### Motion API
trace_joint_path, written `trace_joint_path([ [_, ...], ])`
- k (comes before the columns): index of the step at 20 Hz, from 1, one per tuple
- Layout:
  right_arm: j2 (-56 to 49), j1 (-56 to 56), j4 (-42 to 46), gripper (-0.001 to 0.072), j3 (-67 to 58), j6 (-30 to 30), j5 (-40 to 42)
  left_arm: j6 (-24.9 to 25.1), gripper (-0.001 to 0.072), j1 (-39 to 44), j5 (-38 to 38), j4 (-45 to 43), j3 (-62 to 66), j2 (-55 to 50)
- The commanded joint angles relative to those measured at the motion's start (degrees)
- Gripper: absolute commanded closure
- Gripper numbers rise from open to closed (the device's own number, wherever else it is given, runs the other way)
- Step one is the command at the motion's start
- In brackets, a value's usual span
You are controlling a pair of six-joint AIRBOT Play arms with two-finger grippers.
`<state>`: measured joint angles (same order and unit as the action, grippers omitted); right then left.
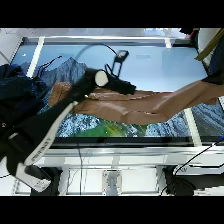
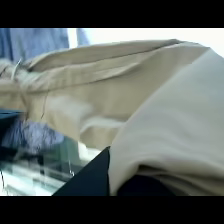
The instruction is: Fold the clothes and pants, and hang the long-sleeved shirts on hangers.
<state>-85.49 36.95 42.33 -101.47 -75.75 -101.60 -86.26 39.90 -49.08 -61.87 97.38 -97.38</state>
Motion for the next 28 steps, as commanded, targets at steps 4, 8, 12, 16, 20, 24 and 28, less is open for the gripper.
trace_joint_path([
  [4, 0.81, -17.86, 2.99, 0.0690, 0.24, -2.27, 2.14, 13.70, 0.0692, 4.13, 4.76, 32.83, 0.02, -14.84],
  [8, 0.81, -26.80, 10.01, 0.0690, 0.26, -5.27, 2.25, 17.33, 0.0692, 5.86, 6.69, 40.59, 0.02, -19.56],
  [12, 0.81, -33.29, 18.88, 0.0690, 0.26, -7.85, 3.26, 17.31, 0.0693, 6.69, 10.71, 42.64, 0.02, -21.51],
  [16, 0.68, -36.65, 19.41, 0.0690, 0.26, -12.17, 7.52, 17.33, 0.0692, 4.63, 10.19, 42.45, 0.02, -20.61],
  [20, -2.71, -41.48, 19.67, 0.0690, 0.26, -16.59, 12.66, 17.31, 0.0693, -5.03, 3.04, 33.40, 0.02, -14.67],
  [24, -9.27, -48.94, 19.52, 0.0690, 0.26, -20.76, 20.44, 17.31, 0.0693, -19.28, -6.43, 26.56, 0.02, -5.18],
  [28, -17.35, -59.28, 19.41, 0.0690, 0.26, -22.67, 24.11, 17.31, 0.0693, -32.65, -11.76, 25.86, 0.02, 3.26],
])
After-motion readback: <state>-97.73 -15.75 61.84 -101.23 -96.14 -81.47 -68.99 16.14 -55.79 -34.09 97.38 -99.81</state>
